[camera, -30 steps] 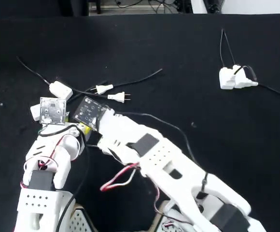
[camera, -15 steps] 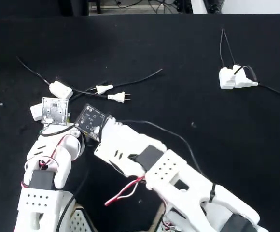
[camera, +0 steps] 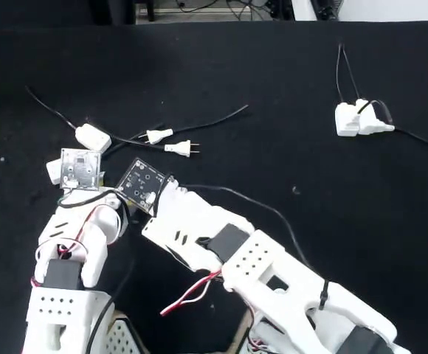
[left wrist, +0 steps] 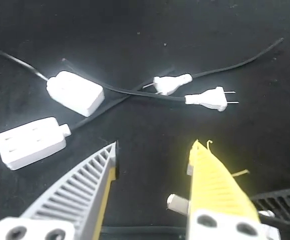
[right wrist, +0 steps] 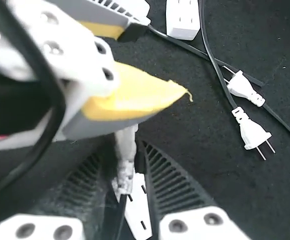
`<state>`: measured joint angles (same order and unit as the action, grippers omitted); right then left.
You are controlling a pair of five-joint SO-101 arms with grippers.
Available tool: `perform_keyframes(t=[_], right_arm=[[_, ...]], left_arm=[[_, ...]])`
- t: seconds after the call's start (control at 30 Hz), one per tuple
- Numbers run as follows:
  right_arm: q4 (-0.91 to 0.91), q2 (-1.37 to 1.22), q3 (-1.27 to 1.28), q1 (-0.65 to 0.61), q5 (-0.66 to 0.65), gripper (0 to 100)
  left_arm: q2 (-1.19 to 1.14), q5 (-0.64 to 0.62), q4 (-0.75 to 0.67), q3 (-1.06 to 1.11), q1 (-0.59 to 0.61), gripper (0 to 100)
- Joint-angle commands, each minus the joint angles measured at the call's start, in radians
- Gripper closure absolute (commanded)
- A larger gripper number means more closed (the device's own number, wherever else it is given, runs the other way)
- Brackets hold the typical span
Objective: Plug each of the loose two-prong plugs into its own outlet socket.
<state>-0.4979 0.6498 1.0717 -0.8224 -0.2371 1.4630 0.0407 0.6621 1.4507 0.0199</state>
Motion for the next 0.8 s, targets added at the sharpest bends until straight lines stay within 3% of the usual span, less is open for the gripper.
perform_keyframes(t=[0.0, 0.4, 0.77], right_arm=[[0.029, 0.044, -0.008, 0.006, 0.008, 98.8], [0.029, 0.058, -0.008, 0.003, 0.101, 98.8], [0.035, 0.275, 0.084, 0.0, 0.115, 98.8]], left_arm=[[0.008, 0.005, -0.009, -0.008, 0.039, 77], [0.008, 0.008, -0.011, -0.004, 0.036, 77], [0.008, 0.005, -0.011, -0.004, 0.035, 77]])
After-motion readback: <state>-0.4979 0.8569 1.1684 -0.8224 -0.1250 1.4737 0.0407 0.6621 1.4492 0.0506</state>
